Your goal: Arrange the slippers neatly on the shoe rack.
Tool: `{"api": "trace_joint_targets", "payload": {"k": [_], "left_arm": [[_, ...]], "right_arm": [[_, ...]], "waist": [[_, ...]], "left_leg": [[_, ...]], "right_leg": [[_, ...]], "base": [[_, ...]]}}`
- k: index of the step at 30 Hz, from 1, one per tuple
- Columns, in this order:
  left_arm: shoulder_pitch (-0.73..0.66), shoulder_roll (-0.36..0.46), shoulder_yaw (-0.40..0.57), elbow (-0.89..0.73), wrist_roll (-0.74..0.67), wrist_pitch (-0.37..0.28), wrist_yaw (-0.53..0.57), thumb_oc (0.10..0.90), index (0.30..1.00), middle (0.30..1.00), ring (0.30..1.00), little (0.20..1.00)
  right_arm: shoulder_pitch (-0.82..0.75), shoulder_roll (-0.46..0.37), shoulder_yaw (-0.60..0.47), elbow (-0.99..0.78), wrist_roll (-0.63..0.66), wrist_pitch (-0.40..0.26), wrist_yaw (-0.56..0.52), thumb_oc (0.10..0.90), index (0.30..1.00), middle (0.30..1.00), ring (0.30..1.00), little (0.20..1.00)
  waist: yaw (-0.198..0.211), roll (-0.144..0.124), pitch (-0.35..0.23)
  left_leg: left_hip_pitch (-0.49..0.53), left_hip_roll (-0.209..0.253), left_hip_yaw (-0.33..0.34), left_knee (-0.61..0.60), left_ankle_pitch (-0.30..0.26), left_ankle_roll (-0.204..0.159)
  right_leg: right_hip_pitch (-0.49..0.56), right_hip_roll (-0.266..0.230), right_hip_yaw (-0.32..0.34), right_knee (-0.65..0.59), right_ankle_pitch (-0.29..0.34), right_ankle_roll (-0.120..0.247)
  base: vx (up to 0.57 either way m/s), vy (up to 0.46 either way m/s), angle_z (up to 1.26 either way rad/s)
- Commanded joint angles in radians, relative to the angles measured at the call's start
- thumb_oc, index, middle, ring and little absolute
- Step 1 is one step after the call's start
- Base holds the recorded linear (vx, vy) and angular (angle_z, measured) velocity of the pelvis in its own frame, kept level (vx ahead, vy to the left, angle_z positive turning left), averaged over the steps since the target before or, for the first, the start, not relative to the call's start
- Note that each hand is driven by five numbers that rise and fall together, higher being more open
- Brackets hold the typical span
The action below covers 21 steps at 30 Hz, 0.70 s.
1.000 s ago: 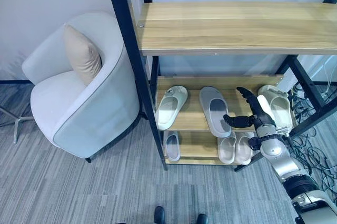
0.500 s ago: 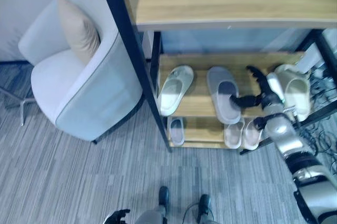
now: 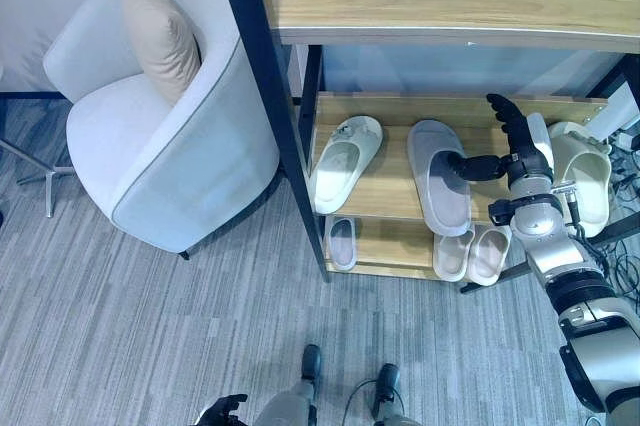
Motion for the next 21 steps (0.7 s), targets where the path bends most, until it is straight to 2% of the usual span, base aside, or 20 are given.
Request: {"api": "trace_joint_targets", "payload": {"k": [1, 3, 4, 5, 6, 7, 8, 12, 17, 19, 20, 21], "left_arm": [[-0.021, 0.017, -0.043, 0.028, -0.025, -0.022, 0.003, 0.800, 0.900, 0.900, 0.900, 0.900], [-0.022, 0.017, -0.044, 0.025, -0.028, -0.023, 0.003, 0.800, 0.900, 0.900, 0.900, 0.900], [-0.021, 0.020, -0.046, 0.022, -0.031, -0.024, 0.000, 0.800, 0.900, 0.900, 0.900, 0.900], [-0.020, 0.019, -0.046, 0.021, -0.031, -0.023, -0.001, 0.800, 0.900, 0.900, 0.900, 0.900], [-0.020, 0.019, -0.045, 0.021, -0.031, -0.023, -0.001, 0.800, 0.900, 0.900, 0.900, 0.900], [-0.020, 0.017, -0.046, 0.018, -0.026, -0.022, 0.000, 0.800, 0.900, 0.900, 0.900, 0.900], [-0.020, 0.015, -0.044, 0.016, -0.024, -0.021, 0.001, 0.800, 0.900, 0.900, 0.900, 0.900], [-0.023, 0.013, -0.026, 0.019, -0.017, -0.018, 0.009, 0.800, 0.900, 0.900, 0.900, 0.900], [-0.026, 0.009, -0.001, 0.022, -0.003, -0.014, 0.024, 0.800, 0.900, 0.900, 0.900, 0.900], [-0.042, -0.001, 0.009, 0.029, -0.010, -0.009, 0.019, 0.800, 0.900, 0.900, 0.900, 0.900], [-0.048, -0.018, 0.018, 0.027, -0.023, 0.001, 0.031, 0.800, 0.900, 0.900, 0.900, 0.900], [-0.046, -0.016, 0.014, 0.027, -0.023, 0.001, 0.031, 0.800, 0.900, 0.900, 0.900, 0.900]], "right_arm": [[-0.126, -0.036, 0.047, 0.031, 0.012, -0.070, -0.014, 0.552, 0.528, 0.528, 0.528, 0.528], [-0.140, -0.034, 0.067, 0.050, 0.007, -0.065, -0.005, 0.538, 0.507, 0.507, 0.507, 0.507], [-0.154, -0.036, 0.104, 0.066, -0.027, -0.049, 0.010, 0.411, 0.316, 0.316, 0.316, 0.316], [-0.160, -0.035, 0.119, 0.074, -0.046, -0.042, 0.011, 0.400, 0.300, 0.300, 0.300, 0.300], [-0.161, -0.034, 0.120, 0.075, -0.046, -0.042, 0.011, 0.400, 0.300, 0.300, 0.300, 0.300], [-0.169, -0.037, 0.153, 0.090, -0.134, -0.023, -0.006, 0.400, 0.300, 0.300, 0.300, 0.300], [-0.171, -0.038, 0.163, 0.084, -0.166, -0.017, -0.016, 0.400, 0.300, 0.300, 0.300, 0.300], [-0.154, -0.046, 0.160, 0.041, -0.263, 0.004, -0.062, 0.400, 0.300, 0.300, 0.300, 0.300], [-0.080, -0.058, 0.083, -0.017, -0.373, 0.043, -0.157, 0.400, 0.300, 0.300, 0.300, 0.300], [-0.022, -0.044, 0.029, -0.117, -0.389, 0.058, -0.184, 0.400, 0.300, 0.300, 0.300, 0.300], [0.049, -0.020, -0.055, -0.174, -0.369, 0.074, -0.213, 0.400, 0.300, 0.300, 0.300, 0.300], [0.058, -0.019, -0.062, -0.182, -0.371, 0.077, -0.211, 0.400, 0.300, 0.300, 0.300, 0.300]], "waist": [[0.023, -0.040, -0.048], [0.024, -0.042, -0.045], [0.026, -0.045, -0.041], [0.025, -0.045, -0.039], [0.025, -0.044, -0.039], [0.026, -0.045, -0.036], [0.026, -0.045, -0.033], [0.023, -0.046, -0.027], [0.018, -0.049, -0.025], [0.009, -0.051, -0.032], [-0.004, -0.047, -0.047], [-0.001, -0.048, -0.048]], "left_leg": [[0.018, 0.019, -0.147, 0.001, -0.077, -0.069], [0.017, 0.019, -0.145, 0.001, -0.076, -0.069], [0.016, 0.019, -0.144, 0.001, -0.075, -0.068], [0.017, 0.020, -0.142, 0.001, -0.076, -0.068], [0.017, 0.020, -0.142, 0.001, -0.076, -0.068], [0.016, 0.021, -0.140, 0.001, -0.074, -0.066], [0.017, 0.021, -0.139, 0.001, -0.075, -0.066], [0.022, 0.023, -0.138, 0.001, -0.078, -0.064], [0.043, 0.030, -0.133, 0.001, -0.089, -0.062], [0.060, 0.033, -0.126, 0.001, -0.098, -0.060], [0.079, 0.036, -0.120, 0.001, -0.108, -0.057], [0.081, 0.036, -0.120, 0.001, -0.109, -0.057]], "right_leg": [[0.025, -0.044, -0.016, 0.013, -0.076, 0.069], [0.023, -0.044, -0.014, 0.013, -0.075, 0.069], [0.021, -0.043, -0.010, 0.013, -0.072, 0.070], [0.021, -0.043, -0.008, 0.013, -0.071, 0.070], [0.021, -0.043, -0.008, 0.013, -0.071, 0.070], [0.020, -0.043, -0.006, 0.013, -0.070, 0.071], [0.021, -0.042, -0.004, 0.013, -0.069, 0.071], [0.023, -0.039, 0.000, 0.013, -0.072, 0.070], [0.040, -0.035, 0.004, 0.013, -0.080, 0.069], [0.052, -0.033, 0.007, 0.013, -0.082, 0.068], [0.064, -0.030, 0.011, 0.013, -0.086, 0.064], [0.066, -0.029, 0.011, 0.013, -0.087, 0.064]], "base": [[0.00, 0.000, 0.00], [0.00, 0.000, 0.00], [0.00, 0.000, 0.00], [0.00, 0.000, 0.00], [0.00, 0.000, 0.00], [0.00, 0.000, 0.00], [0.00, 0.000, 0.00], [0.00, 0.000, 0.00], [0.00, 0.000, 0.00], [0.05, -0.007, 0.01], [0.05, -0.002, 0.00], [0.05, -0.009, -0.02]]}}
